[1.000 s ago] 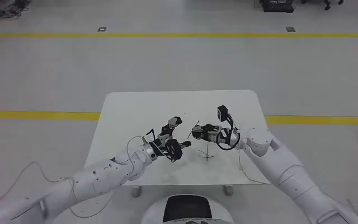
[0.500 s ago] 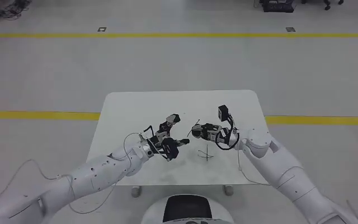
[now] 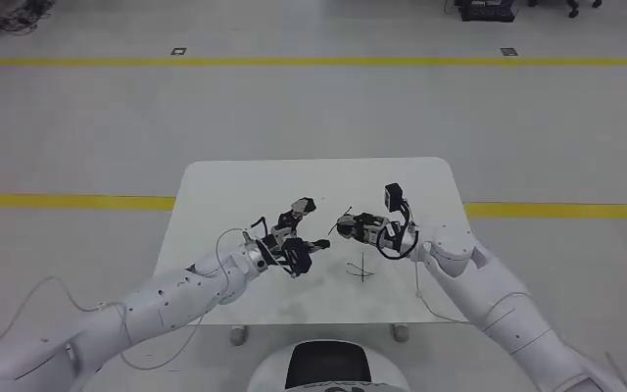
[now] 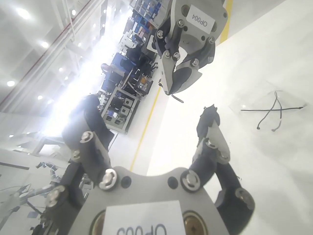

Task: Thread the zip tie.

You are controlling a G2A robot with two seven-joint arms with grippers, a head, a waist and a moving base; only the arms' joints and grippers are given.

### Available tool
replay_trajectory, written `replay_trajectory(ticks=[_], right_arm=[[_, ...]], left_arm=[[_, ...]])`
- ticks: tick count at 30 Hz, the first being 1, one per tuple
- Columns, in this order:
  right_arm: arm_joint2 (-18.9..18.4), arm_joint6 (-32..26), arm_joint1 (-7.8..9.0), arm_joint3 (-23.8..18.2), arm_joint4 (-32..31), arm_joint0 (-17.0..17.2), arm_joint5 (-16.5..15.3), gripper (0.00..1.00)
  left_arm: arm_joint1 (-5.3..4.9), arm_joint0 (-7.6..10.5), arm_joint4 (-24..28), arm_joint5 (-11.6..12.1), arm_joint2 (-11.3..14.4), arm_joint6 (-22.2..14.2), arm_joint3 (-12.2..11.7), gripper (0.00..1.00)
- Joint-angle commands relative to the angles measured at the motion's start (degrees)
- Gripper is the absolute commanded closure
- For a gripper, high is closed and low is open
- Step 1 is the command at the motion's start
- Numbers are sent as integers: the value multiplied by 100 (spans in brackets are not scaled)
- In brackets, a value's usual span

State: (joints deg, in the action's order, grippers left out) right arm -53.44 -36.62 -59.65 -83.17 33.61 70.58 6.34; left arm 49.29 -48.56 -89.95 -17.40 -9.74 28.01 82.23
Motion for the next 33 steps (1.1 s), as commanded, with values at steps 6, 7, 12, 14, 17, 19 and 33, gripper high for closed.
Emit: replay_trajectory(ticks=[6,7,12,14,17,19,33], right_arm=[[-8,16,-49,27,13,-9,43,100],[-4,9,-59,39,17,-17,50,100],[22,51,-105,89,11,-57,102,100],[29,67,-122,108,-5,-69,132,100],[31,90,-141,117,-37,-74,179,100],[27,99,-149,124,-63,-72,211,100],[-10,38,-204,110,-224,-68,396,100]], left_arm=[[13,29,0,131,0,78,-25,42],[17,30,0,141,0,73,-30,40],[34,46,0,206,0,43,-61,55],[38,53,0,225,0,46,-69,57],[44,54,0,231,0,60,-76,57],[46,53,0,230,0,63,-81,56],[59,86,0,271,0,6,-98,64]])
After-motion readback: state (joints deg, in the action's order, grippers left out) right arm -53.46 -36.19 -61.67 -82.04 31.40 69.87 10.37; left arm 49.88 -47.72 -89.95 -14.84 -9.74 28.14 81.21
